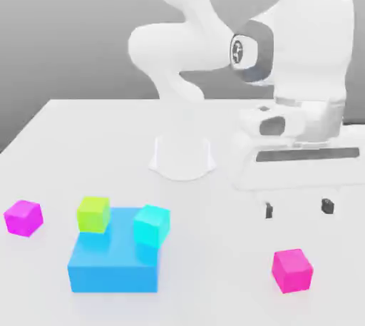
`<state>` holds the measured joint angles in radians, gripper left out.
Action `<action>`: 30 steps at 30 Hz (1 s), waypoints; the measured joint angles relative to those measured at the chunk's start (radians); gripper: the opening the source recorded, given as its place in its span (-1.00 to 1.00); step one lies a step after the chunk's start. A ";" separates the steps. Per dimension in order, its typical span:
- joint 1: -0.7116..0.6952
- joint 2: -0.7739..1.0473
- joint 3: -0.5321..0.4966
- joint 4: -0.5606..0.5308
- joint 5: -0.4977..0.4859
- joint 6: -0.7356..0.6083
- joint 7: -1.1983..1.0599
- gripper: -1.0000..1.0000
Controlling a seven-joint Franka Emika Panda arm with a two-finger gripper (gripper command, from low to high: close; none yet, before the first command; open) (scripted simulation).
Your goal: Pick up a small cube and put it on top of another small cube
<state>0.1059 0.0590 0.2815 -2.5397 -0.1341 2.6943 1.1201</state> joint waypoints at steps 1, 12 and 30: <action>0.010 0.036 0.003 -0.010 -0.005 0.017 0.013 0.00; 0.120 0.319 -0.100 0.004 -0.144 0.206 0.143 -1.00; -0.260 -0.160 -0.192 -0.151 -0.001 -0.106 -0.137 -1.00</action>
<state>-0.1544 -0.1009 0.0895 -2.6902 -0.1355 2.5880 0.9834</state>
